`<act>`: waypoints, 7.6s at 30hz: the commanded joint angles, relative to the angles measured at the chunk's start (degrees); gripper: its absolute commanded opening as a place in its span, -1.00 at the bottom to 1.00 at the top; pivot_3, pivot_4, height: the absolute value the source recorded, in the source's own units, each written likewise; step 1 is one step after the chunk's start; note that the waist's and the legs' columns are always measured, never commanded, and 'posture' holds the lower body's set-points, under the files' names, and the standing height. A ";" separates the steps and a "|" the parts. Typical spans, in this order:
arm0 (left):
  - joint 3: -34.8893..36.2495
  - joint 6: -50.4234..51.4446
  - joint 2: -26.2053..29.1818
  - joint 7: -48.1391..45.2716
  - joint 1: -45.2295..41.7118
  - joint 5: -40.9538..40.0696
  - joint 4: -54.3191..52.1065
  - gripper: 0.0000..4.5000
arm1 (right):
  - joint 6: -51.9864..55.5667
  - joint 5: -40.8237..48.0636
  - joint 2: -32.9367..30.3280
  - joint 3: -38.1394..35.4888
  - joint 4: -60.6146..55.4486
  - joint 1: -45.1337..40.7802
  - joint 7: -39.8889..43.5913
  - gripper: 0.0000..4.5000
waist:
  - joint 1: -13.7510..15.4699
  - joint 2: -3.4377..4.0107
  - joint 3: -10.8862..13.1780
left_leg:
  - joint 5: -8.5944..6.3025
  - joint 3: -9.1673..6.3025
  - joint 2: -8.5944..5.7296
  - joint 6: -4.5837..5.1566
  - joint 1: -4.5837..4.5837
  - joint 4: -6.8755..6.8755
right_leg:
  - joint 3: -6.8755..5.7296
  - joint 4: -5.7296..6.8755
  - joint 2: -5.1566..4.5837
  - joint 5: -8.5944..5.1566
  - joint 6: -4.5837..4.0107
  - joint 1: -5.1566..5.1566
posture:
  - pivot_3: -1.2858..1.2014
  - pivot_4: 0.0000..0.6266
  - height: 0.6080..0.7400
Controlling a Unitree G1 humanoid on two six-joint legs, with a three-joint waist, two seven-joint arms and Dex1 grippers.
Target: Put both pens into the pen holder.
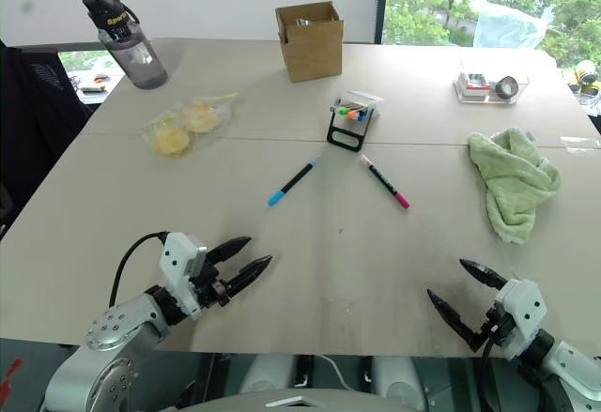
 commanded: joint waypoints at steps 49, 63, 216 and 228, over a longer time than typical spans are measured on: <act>-10.40 -9.31 -6.61 -6.99 -39.25 16.78 48.36 0.40 | 16.13 7.16 -2.99 4.60 -19.34 -9.29 -4.98 0.99 | 0.63 0.63 -0.64 | 0.00 -0.08 -0.23 0.05 0.13 0.04 | -0.06 0.05 0.23 0.14 0.23 0.21 | 0.03 -0.52 0.93; -7.87 -9.94 -8.10 -6.86 -39.19 15.94 47.02 -0.97 | 15.85 6.23 -2.98 4.86 -18.97 -9.27 -5.55 1.00 | 0.60 0.83 -0.82 | 0.00 -0.04 -0.21 0.05 0.50 0.03 | 0.01 0.05 0.22 0.13 0.25 0.48 | 0.03 -0.52 0.93; 9.76 21.85 -11.99 5.69 -28.05 -30.49 5.83 0.62 | 30.94 -2.79 -0.51 13.35 -9.69 -34.32 -11.66 -0.98 | -0.94 0.09 0.17 | 0.03 -0.19 -0.24 0.05 -0.21 -0.38 | -0.32 -0.41 -0.22 0.33 0.10 -0.01 | 0.03 -0.52 0.93; 9.01 25.20 -18.52 13.27 -32.88 -41.57 10.35 0.62 | 22.08 3.35 2.03 15.57 -12.59 -33.15 -2.92 -0.98 | -1.11 0.06 0.16 | 0.04 -0.18 -0.28 0.03 -0.14 -0.25 | -0.27 -0.28 -0.16 0.33 0.09 0.04 | 0.03 -0.52 0.93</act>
